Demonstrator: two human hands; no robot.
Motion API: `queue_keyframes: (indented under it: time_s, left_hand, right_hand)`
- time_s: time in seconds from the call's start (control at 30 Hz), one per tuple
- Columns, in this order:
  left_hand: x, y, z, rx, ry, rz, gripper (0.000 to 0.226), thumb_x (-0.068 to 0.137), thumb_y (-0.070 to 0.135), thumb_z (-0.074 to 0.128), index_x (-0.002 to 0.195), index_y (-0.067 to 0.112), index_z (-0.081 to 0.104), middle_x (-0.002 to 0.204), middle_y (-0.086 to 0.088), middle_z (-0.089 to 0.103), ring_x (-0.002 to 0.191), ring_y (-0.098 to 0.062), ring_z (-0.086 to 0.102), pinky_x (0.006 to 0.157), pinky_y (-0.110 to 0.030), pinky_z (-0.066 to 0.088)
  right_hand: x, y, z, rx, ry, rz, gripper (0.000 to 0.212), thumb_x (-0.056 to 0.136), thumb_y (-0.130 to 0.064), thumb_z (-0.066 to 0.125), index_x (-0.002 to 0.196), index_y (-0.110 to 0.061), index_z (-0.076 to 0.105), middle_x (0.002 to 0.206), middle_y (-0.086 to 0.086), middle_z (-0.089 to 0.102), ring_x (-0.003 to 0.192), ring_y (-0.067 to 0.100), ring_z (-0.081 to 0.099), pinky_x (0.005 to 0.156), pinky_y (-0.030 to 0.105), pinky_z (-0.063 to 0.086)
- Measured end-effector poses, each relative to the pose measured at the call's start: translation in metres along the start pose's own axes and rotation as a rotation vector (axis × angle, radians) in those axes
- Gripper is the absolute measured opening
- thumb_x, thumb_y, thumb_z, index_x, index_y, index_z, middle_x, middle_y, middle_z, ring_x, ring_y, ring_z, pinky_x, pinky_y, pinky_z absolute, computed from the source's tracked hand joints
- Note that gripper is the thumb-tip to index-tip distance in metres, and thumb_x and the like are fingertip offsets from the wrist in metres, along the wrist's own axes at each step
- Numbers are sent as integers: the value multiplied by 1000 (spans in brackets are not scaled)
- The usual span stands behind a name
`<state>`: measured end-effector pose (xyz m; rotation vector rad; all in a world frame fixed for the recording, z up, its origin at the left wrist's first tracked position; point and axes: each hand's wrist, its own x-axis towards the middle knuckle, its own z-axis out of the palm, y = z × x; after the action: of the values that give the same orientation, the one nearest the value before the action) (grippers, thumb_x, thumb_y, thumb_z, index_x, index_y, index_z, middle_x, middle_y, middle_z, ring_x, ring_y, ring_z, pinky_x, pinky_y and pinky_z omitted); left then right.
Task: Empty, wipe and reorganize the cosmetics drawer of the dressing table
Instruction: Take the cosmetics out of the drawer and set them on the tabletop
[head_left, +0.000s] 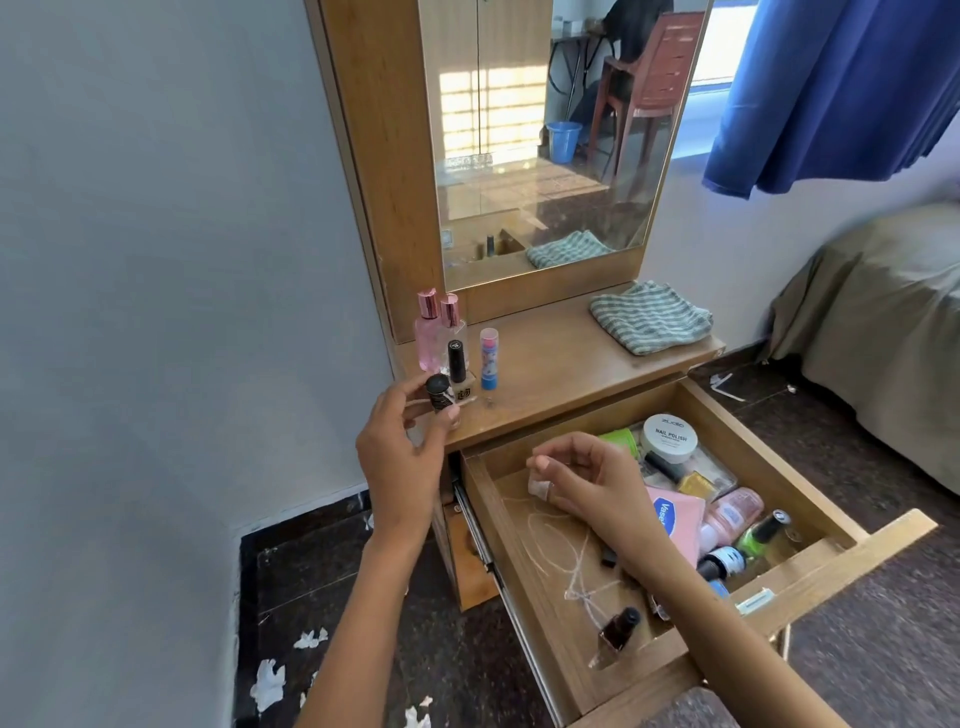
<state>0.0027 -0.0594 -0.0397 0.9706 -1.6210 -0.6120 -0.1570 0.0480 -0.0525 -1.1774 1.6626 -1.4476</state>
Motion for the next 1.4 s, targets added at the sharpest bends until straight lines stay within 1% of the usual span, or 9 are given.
queue_keyframes:
  time_s: [0.13,0.43,0.6,0.7,0.87,1.03,1.17,1.3,1.4]
  left_hand:
    - [1,-4,7,53,-18,47,39,83,20,73,119,18,60,113,7,64,104,-8,61,89,-37,54]
    - [-7,-10,9,4,5,3,46,80,21,75,121,22,56,107,27,57,99,10,57,85,-8,46]
    - [-32,0,9,113,86,120,39,85,21,72,118,9,55,109,0,58,101,-6,53,85,-16,44]
    - [-58,9,14,129,-65,228,26,88,19,69,110,10,60,106,-1,57,99,-13,55,84,-30,48]
    - [-83,19,24,132,-298,230,15,86,19,69,101,16,68,104,7,54,101,-7,53,83,-37,48]
    - [-81,18,23,175,-442,205,14,86,24,69,100,23,70,107,12,61,105,-8,54,90,-33,41]
    - [-77,17,19,250,-379,235,23,88,23,66,111,22,68,123,8,61,116,-8,51,98,-33,37]
    - [-72,15,21,489,-335,300,43,95,22,56,136,14,50,152,-7,35,144,-21,25,116,-44,21]
    - [-69,10,26,649,-398,261,51,100,29,44,147,13,32,158,-6,14,147,-21,4,119,-45,6]
  right_hand:
    - [-2,4,-2,-162,-11,-82,6,87,-14,69,92,-16,72,86,-5,73,81,7,68,73,25,55]
    - [-4,0,-6,-276,-66,-143,7,87,-14,69,93,-14,72,90,-6,72,84,6,67,76,25,56]
    - [-11,-16,-33,-670,-294,-111,8,86,-27,69,95,-27,69,90,-14,68,83,2,64,77,22,52]
    - [-22,-28,-50,-1082,-505,4,22,82,-42,68,102,-35,69,94,-13,70,88,7,63,75,23,49]
    - [-44,-27,-47,-1245,-623,134,39,73,-45,76,107,-29,66,100,-10,68,87,13,61,68,25,44]
    - [-45,-19,-38,-1196,-569,165,19,73,-22,78,91,-20,73,95,1,71,90,21,66,64,24,45]
    - [-32,-29,-40,-1113,-415,59,15,79,-19,71,92,-25,74,96,-2,70,91,16,64,73,24,48]
    - [-7,-55,-36,-870,-99,-149,8,77,-19,74,86,-21,73,77,-10,64,76,7,62,72,17,47]
    - [15,-69,-24,-651,114,-251,14,78,-16,77,90,-17,71,78,-9,65,74,7,63,74,21,52]
